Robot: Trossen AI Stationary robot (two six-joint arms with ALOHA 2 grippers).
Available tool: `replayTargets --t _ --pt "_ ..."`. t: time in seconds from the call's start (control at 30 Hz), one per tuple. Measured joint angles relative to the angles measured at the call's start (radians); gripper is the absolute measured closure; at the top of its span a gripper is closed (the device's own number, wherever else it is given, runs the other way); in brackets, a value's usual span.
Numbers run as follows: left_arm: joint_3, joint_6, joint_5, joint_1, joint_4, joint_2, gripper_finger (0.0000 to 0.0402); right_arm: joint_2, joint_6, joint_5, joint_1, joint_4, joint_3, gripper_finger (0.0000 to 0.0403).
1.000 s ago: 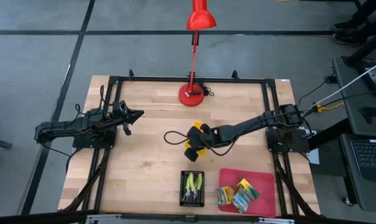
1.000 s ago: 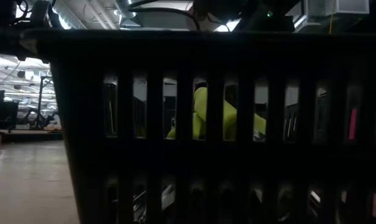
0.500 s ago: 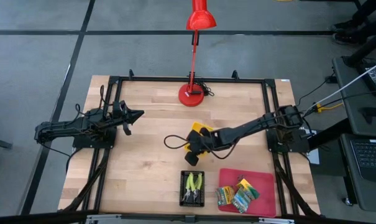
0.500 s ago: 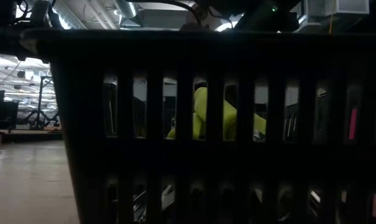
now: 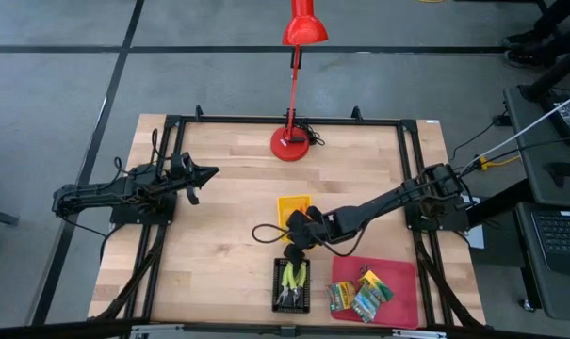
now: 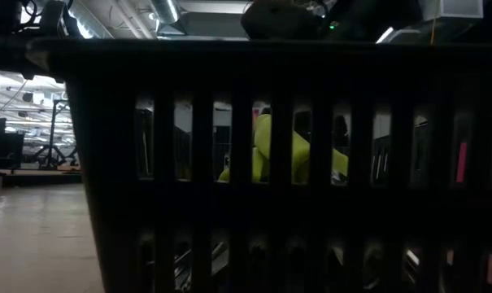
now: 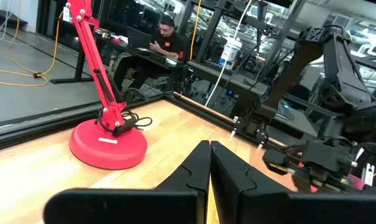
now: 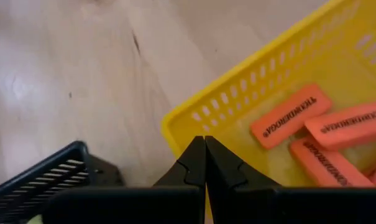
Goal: Pick & Place School Supplies
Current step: Adjust the bins, then return to Home Position
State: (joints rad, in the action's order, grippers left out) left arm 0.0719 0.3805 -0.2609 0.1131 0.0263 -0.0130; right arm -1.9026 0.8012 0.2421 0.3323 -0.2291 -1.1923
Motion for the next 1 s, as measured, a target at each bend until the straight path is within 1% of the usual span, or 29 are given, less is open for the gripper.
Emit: replayTargets --t 0.13,0.2,0.23,0.33,0.5,0.57,0.63,0.77,0.83,1.0 --pt "0.000 0.000 0.000 0.000 0.000 0.000 0.0395 0.002 0.023 0.054 0.024 0.012 0.000 0.0402" --pt "0.000 0.000 0.000 0.000 0.000 0.000 0.0395 0.017 -0.022 0.078 0.036 0.066 0.000 0.0403" --pt "0.000 0.000 0.000 0.000 0.000 0.000 0.0395 0.031 -0.054 0.074 0.038 0.112 0.000 0.0403" --pt "0.000 0.000 0.000 0.000 0.000 0.000 0.0395 0.078 -0.136 0.013 0.038 0.209 -0.001 0.0403" --pt "0.000 0.000 0.000 0.000 0.000 0.000 0.0395 0.139 -0.251 -0.071 0.013 0.222 -0.001 0.0403" --pt "0.000 0.000 0.000 0.000 0.000 0.000 0.0395 0.169 -0.294 -0.095 -0.001 0.248 0.023 0.0403" --pt "0.000 0.000 0.000 0.000 0.000 0.000 0.0395 0.198 -0.329 -0.107 -0.011 0.321 0.083 0.0403" --pt "0.000 0.000 0.000 0.000 0.000 0.000 0.0395 0.284 -0.375 -0.143 -0.032 0.549 0.269 0.0403" --pt "0.000 0.000 0.000 0.000 0.000 0.000 0.0395 0.330 -0.409 -0.179 -0.044 0.624 0.362 0.0403" --pt "0.000 0.000 -0.003 0.000 0.002 0.000 0.0395 0.459 -0.557 -0.284 -0.087 0.658 0.534 0.0403"
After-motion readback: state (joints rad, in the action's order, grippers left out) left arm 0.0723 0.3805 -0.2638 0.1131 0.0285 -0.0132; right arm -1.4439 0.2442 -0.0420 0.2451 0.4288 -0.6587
